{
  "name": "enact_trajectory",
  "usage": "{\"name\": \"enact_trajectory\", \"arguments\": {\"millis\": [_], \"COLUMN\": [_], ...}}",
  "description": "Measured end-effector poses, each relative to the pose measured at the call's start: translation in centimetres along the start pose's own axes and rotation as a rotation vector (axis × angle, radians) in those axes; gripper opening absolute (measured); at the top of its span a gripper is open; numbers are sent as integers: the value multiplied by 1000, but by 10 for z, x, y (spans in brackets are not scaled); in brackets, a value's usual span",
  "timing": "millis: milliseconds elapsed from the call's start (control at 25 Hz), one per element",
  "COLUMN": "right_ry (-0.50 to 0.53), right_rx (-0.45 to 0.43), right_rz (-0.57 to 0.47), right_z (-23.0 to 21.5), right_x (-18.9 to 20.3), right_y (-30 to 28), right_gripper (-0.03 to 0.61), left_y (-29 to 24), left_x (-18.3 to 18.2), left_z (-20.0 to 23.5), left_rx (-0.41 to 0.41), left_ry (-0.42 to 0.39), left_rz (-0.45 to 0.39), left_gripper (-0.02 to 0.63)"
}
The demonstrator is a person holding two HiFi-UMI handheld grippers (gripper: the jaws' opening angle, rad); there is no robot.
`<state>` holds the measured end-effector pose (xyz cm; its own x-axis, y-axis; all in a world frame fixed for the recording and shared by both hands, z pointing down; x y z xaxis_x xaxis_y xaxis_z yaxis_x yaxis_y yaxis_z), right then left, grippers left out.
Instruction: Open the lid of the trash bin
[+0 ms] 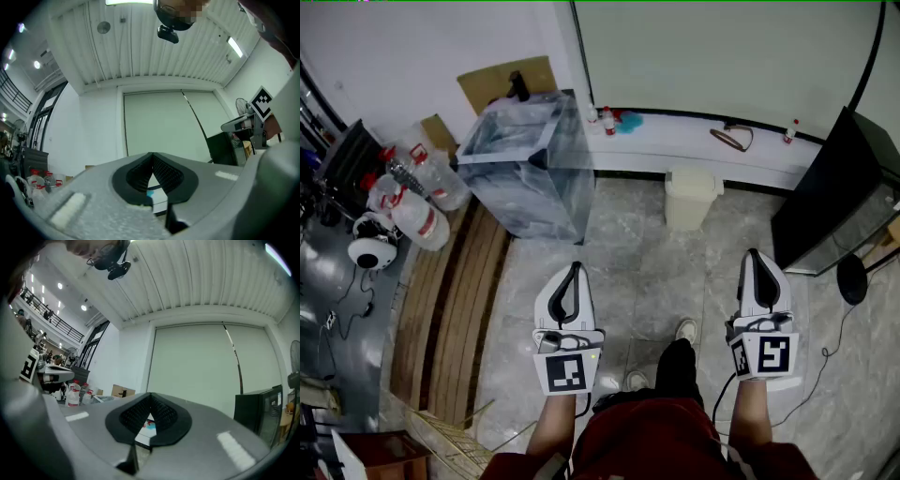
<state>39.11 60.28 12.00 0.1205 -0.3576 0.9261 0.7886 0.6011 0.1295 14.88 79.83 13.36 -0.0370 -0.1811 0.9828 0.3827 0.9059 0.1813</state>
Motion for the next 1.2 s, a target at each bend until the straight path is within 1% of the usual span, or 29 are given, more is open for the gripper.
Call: {"name": "enact_trajectory", "arguments": {"millis": [280, 360, 480, 560, 720, 1000, 1200], "right_ry": [18, -4, -71, -80, -85, -81, -97], "right_rx": [-8, -11, -15, -14, -15, -27, -47], "right_rz": [24, 30, 23, 24, 40, 66, 68], "right_z": [3, 1, -3, -7, -15, -32, -48], "right_x": [7, 9, 12, 16, 28, 54, 77], "right_y": [0, 0, -4, -6, -11, -41, -68], "right_gripper": [0, 0, 0, 0, 0, 0, 0], "left_y": [-2, -3, -7, -11, -21, -63, -106], "left_x": [8, 10, 14, 18, 27, 39, 62], "left_z": [-3, -4, -2, -2, -5, -16, -25], "left_rx": [10, 9, -1, -7, -3, 12, 30], "left_ry": [12, 21, 32, 35, 16, 2, 12], "left_rz": [12, 19, 30, 37, 56, 74, 119], "left_gripper": [5, 5, 5, 5, 5, 5, 5]}}
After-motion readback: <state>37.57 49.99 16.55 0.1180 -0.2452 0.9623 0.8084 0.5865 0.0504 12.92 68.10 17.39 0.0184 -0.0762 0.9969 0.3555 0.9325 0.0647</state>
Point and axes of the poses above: the fingertips, and each gripper's own axes: y backward along the fingers, z to its left, x out of its underside, the point moved 7 cm from there along y, backward along the fingers, and after that the axes turned 12 degrees about y, right-handed, at the moved point
